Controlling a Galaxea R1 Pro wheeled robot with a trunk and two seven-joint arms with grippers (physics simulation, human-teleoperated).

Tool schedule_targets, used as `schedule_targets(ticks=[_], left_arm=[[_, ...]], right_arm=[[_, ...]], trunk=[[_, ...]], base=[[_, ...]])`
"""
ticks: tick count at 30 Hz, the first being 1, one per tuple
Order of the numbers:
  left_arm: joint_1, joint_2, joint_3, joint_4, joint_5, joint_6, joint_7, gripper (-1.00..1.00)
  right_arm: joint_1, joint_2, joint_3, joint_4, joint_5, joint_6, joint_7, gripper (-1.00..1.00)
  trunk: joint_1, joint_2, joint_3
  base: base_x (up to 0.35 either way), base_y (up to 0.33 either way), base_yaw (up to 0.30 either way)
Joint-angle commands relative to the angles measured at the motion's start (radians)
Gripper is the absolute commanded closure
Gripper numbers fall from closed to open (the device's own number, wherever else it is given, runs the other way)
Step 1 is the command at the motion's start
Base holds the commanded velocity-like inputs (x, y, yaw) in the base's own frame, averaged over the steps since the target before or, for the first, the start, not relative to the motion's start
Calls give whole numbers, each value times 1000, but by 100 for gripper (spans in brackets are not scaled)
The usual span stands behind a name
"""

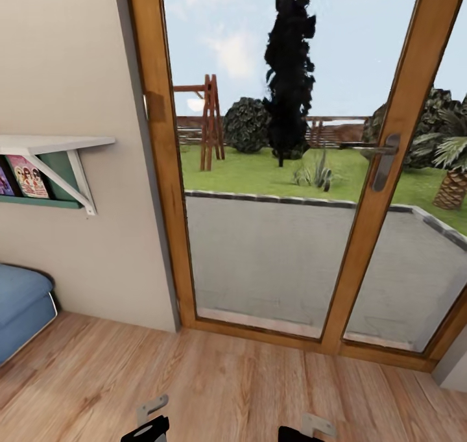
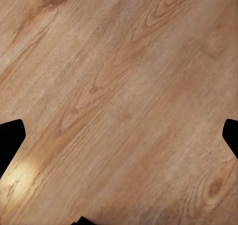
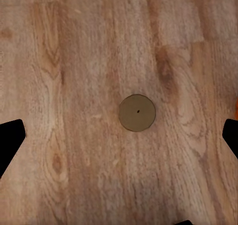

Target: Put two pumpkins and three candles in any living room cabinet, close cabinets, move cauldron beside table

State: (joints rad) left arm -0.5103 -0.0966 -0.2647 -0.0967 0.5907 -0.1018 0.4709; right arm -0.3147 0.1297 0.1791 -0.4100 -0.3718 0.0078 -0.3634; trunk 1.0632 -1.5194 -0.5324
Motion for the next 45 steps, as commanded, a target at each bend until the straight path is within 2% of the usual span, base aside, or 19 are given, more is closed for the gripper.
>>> schedule_targets(ticks=[1, 25, 45], left_arm=[[-1, 0, -8, 0, 11, -4, 3, -100], [0, -3, -8, 0, 9, -4, 3, -100], [0, -2, -7, -2, 11, -3, 3, -100]], right_arm=[[0, -1, 8, -1, -9, 1, -8, -100], [0, -1, 8, -3, -9, 1, -6, -100], [0, -2, 8, -3, -10, 4, -13, -100]], trunk=[[0, -1, -1], [0, -1, -1], [0, -1, -1]], base=[[94, 64, 0], [104, 23, 0], [6, -50, 0]])
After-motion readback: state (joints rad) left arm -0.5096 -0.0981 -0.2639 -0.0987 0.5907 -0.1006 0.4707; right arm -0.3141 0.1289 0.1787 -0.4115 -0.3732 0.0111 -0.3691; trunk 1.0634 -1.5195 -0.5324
